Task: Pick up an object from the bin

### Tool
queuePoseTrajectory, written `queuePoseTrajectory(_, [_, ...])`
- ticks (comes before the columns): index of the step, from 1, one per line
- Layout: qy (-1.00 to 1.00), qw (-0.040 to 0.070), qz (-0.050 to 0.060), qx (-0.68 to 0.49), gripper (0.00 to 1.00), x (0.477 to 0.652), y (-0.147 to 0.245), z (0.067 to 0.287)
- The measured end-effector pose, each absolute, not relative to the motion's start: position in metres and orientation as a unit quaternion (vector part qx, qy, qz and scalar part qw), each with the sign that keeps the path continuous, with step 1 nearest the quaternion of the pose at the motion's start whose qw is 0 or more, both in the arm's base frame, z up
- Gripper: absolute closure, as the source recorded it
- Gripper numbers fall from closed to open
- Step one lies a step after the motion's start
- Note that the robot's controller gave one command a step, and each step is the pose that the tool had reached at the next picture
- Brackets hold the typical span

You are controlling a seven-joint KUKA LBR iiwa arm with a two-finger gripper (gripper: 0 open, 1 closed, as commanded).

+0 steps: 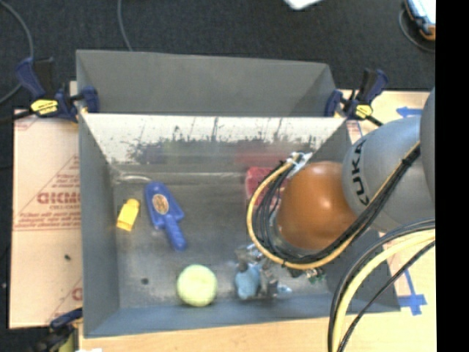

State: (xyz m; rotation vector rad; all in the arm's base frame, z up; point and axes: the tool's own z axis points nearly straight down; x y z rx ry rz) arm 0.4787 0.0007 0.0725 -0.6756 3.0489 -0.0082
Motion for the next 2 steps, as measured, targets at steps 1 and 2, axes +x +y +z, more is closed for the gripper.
queuePoseTrajectory(1, [0.977, 0.01, -0.002, -0.213, 1.0, 0.4785, 0.0012, 0.0748])
queuePoseTrajectory(2, [0.976, 0.008, -0.002, -0.217, 1.0, 0.4773, 0.0007, 0.0831])
